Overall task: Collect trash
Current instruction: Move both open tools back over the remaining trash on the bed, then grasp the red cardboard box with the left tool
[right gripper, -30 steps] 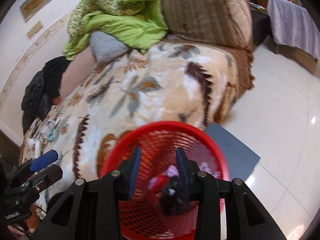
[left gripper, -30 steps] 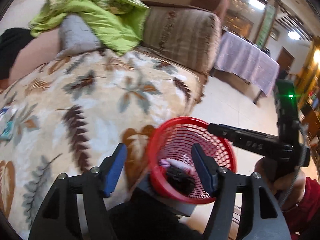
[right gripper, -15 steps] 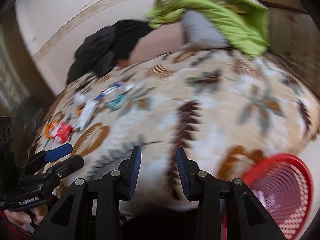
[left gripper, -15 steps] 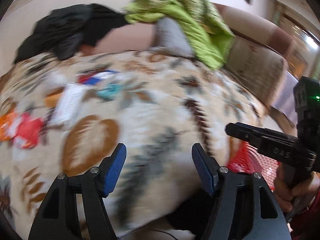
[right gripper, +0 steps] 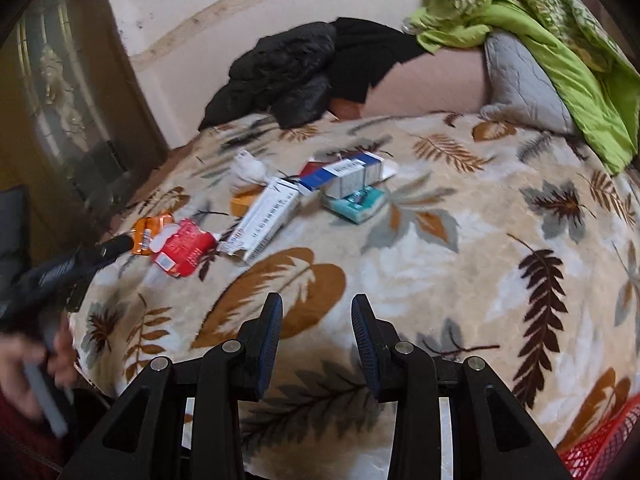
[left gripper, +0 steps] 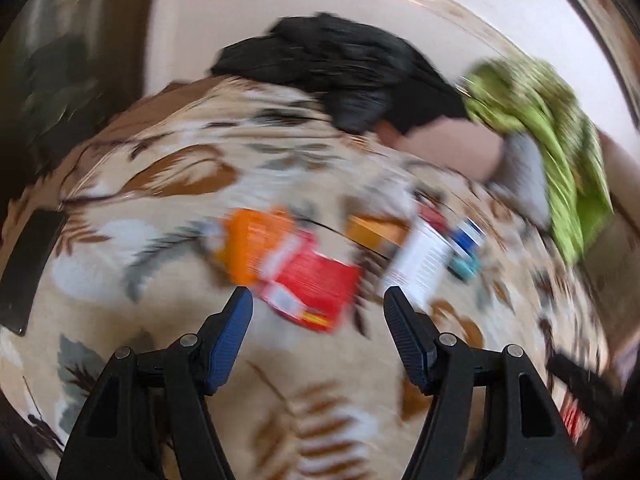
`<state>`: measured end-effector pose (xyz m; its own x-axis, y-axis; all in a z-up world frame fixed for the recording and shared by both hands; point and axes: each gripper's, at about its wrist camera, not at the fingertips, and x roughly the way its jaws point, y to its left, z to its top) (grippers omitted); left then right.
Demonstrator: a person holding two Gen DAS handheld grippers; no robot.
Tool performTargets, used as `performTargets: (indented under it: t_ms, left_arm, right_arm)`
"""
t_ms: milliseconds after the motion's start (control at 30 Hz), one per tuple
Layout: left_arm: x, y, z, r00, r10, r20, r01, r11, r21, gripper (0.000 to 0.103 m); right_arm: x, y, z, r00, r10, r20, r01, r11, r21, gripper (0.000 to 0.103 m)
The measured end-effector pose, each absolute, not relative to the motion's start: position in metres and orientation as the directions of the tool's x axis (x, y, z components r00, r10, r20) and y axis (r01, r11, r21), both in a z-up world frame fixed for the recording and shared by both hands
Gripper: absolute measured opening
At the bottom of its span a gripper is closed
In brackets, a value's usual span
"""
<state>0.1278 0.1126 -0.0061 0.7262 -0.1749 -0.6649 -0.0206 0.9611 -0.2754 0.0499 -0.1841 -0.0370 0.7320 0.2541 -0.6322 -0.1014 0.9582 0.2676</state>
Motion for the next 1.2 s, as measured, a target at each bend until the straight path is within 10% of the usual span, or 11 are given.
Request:
performTargets:
  t_ms: [433,567,800,933,1200]
  left_arm:
    - [0.216,0.169,-0.068,0.660,-0.295,-0.691,-0.186,0.827,-0.531,0.066]
    - [0.216,0.170,-0.078,0.653,-0.348,-0.673,-0.172,0.797,-0.579,0.014]
    - [0.197,0.172,-0.063,0.685,-0.336,-0.646,-0.130,0.816,-0.563,0.018]
    - [0.196,0.165,-0.063,0.661,-0.358,-0.660,-0.114,0.821,-0.560,0.057]
    - [0.204,0.115,-0.066,0.584,-0.371,-0.722,0.022,0.896,-0.443,0.035]
  right_arm:
    - [0.044,-0.184,-0.034,0.751,0.230,-0.619,-0.109,0.968,0.227,0.039]
    - [0.045,-0.181,-0.035,0.751,0.230,-0.619,-0.116,0.969,0.219,0.039]
    - [0.044,-0.173,-0.035,0.753,0.224,-0.619,-0.128,0.972,0.197,0.039]
    - [0.044,-0.172,-0.035,0.754,0.218,-0.620,-0.123,0.973,0.193,0.039]
    - [0.043,-0.174,-0.035,0.757,0.215,-0.617,-0.120,0.974,0.192,0.039]
